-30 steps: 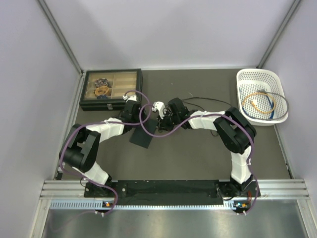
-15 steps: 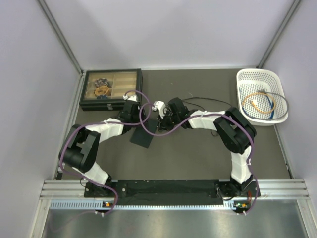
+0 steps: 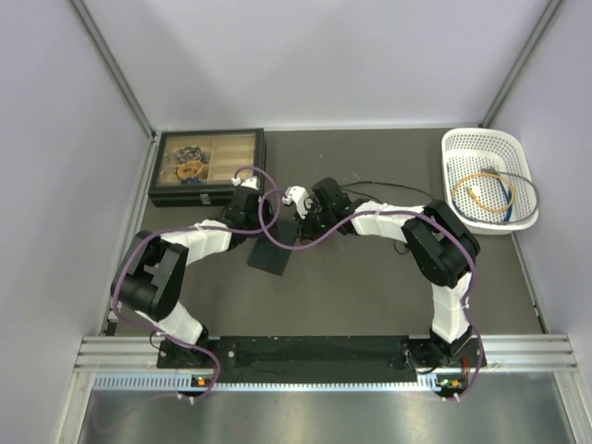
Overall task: Insert the plug into the switch port
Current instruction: Insert the power into the switch port.
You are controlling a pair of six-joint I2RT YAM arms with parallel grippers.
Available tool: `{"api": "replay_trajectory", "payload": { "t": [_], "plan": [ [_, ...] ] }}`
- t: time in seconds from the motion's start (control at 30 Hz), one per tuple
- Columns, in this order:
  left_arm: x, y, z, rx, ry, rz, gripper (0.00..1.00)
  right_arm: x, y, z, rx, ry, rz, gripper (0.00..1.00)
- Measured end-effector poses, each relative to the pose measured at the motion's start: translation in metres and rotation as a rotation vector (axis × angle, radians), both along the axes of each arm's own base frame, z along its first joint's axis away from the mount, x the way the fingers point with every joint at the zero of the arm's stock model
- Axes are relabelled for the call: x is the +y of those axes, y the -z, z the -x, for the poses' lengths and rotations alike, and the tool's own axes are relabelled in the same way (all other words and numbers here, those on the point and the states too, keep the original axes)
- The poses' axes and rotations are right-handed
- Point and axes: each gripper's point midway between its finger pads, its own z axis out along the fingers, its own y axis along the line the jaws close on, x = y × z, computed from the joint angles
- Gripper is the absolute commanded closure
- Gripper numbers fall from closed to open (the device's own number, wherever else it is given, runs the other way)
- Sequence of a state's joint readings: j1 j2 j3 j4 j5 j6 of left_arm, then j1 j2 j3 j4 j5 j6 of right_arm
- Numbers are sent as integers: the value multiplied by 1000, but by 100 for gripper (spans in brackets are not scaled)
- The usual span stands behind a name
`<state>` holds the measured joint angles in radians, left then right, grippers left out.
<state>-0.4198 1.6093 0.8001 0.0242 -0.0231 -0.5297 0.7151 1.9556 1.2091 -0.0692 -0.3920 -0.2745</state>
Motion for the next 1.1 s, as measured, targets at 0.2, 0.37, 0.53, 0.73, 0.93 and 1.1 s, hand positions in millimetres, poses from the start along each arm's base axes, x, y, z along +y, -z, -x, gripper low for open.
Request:
{"api": "replay_trajectory", "payload": {
  "t": [0.2,0.37,0.53,0.73,0.93,1.1],
  "plan": [
    [-2,0,0,0,10,-2,46,-1,0,-1,-5,-2,12,100],
    [-3,0,0,0,13,-1,46,-1,-2,-2,-3,-2,19,100],
    [-4,0,1,-1,15,-2,46,-1,-2,-2,0,1,17,100],
    [-4,0,1,-1,18,-3,46,1,1,-3,14,9,12,100],
    [-5,0,1,-4,17,-7,46,2,0,-3,18,13,9,100],
    [-6,0,1,-6,17,-12,46,1,-2,-4,12,10,21,100]
  ]
}}
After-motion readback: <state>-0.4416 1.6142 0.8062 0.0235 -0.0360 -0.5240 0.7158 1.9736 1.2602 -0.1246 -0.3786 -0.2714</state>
